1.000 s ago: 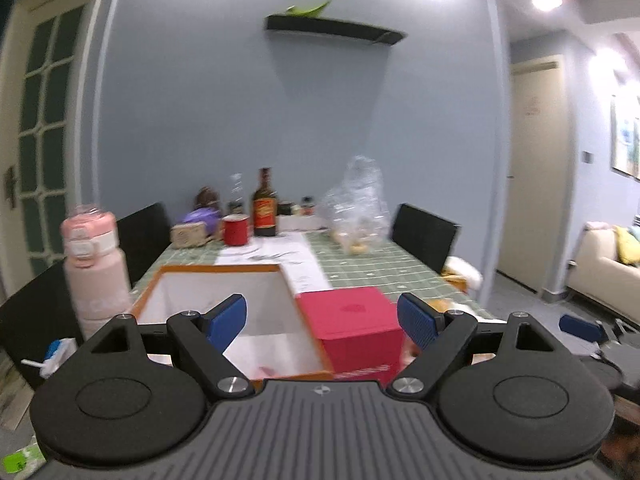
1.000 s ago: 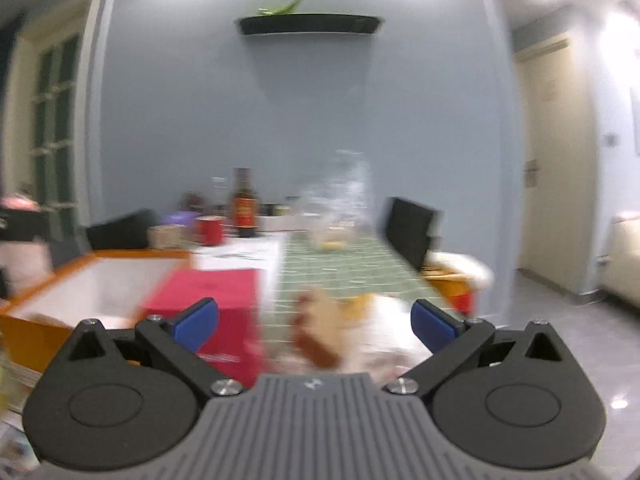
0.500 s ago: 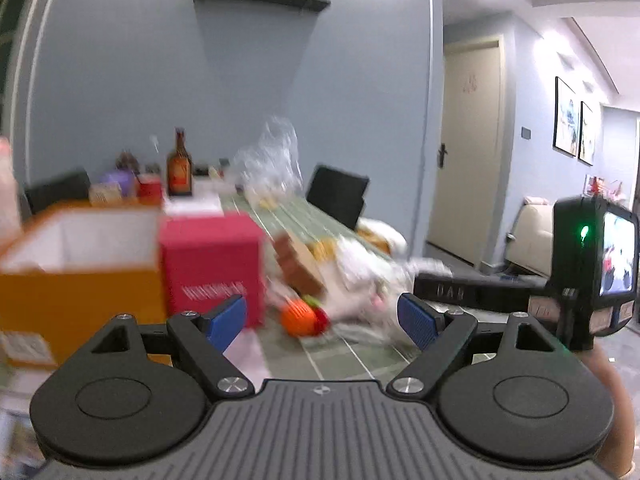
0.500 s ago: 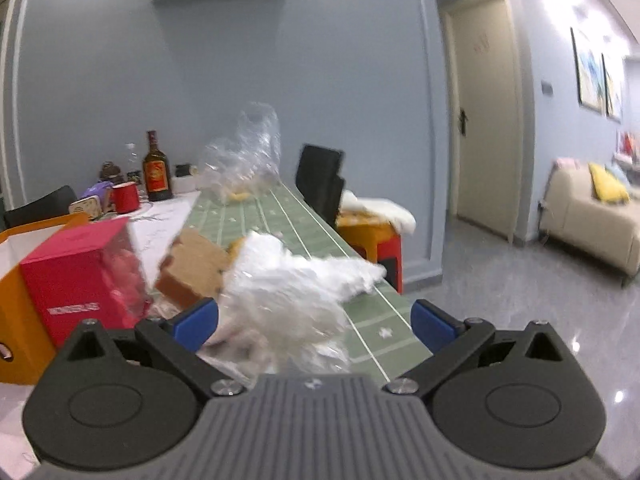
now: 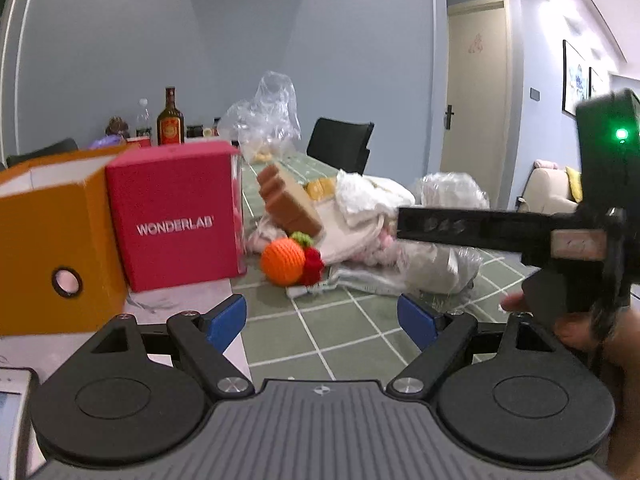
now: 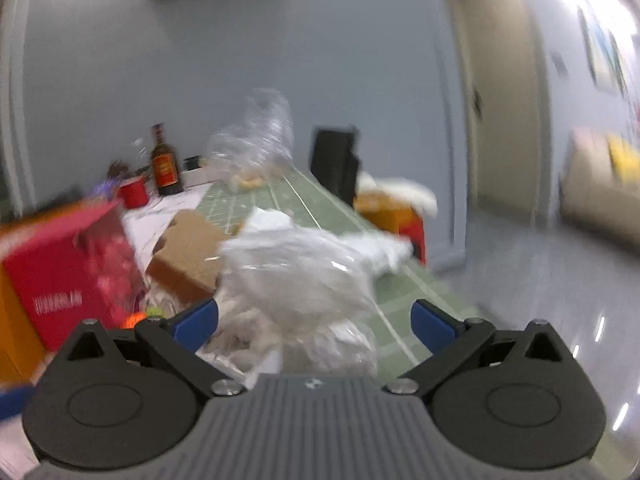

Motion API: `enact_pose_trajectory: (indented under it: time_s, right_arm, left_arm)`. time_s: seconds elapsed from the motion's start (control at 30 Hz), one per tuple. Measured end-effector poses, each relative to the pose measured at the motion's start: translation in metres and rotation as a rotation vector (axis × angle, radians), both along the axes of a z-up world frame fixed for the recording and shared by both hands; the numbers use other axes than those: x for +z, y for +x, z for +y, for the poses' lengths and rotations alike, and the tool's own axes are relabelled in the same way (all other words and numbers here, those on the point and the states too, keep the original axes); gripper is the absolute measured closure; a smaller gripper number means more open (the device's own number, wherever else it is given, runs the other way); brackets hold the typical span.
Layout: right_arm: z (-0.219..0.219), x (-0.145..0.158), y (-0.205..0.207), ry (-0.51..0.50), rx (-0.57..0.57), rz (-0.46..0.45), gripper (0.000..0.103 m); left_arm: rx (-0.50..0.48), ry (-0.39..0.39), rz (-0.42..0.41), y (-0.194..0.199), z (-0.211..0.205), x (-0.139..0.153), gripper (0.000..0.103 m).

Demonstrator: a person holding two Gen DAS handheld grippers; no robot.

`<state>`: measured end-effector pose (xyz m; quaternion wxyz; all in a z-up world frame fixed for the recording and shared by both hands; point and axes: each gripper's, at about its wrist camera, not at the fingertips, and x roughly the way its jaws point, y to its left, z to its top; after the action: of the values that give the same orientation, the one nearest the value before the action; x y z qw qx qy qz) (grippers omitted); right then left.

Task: Organize soft objects
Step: 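Grasp the white plastic bag with the right tool, then grasp the orange crochet fruit with the left tool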

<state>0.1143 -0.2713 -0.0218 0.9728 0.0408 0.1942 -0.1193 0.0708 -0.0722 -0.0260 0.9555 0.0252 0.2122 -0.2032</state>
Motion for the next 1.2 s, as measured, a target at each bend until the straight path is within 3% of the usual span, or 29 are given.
enact_pose_trajectory:
  time_s: [0.07, 0.17, 0.23, 0.3, 0.4, 0.5, 0.7, 0.87, 0.97, 1.2]
  right_arm:
    - [0.004, -0.001, 0.008, -0.044, -0.058, 0.029, 0.003]
    - [0.002, 0.002, 0.006, -0.046, -0.129, -0.018, 0.004]
    - [0.002, 0.003, 0.003, -0.024, -0.073, -0.027, 0.015]
    - [0.006, 0.003, 0.004, -0.038, -0.065, -0.011, 0.043]
    - [0.007, 0.004, 0.004, -0.049, -0.062, -0.015, 0.05]
    - [0.003, 0.005, -0.005, -0.027, 0.001, -0.054, 0.052]
    - [-0.007, 0.009, -0.031, -0.094, 0.04, -0.119, 0.052]
    - [-0.047, 0.011, -0.041, 0.08, -0.02, -0.146, 0.052]
    - [-0.057, 0.007, -0.047, 0.114, 0.007, -0.164, 0.051]
    - [-0.072, 0.003, -0.051, 0.226, 0.029, -0.186, 0.051]
  left_arm:
    - [0.007, -0.019, 0.031, 0.003, 0.003, -0.001, 0.003]
    - [0.038, -0.051, 0.049, 0.005, 0.009, -0.001, 0.003]
    - [0.053, -0.075, 0.074, 0.01, 0.013, -0.001, 0.003]
    - [0.073, -0.073, 0.099, 0.013, 0.014, -0.002, 0.003]
    - [0.098, -0.055, 0.097, 0.012, 0.01, 0.0, 0.003]
    - [0.116, -0.054, 0.129, 0.014, 0.005, 0.0, 0.003]
    - [0.107, -0.08, 0.168, 0.014, 0.003, 0.005, 0.003]
    - [0.063, -0.207, 0.282, 0.03, 0.006, 0.027, 0.003]
    - [0.076, -0.252, 0.341, 0.043, 0.002, 0.045, 0.003]
    - [0.167, -0.087, 0.248, 0.073, -0.04, 0.048, 0.003]
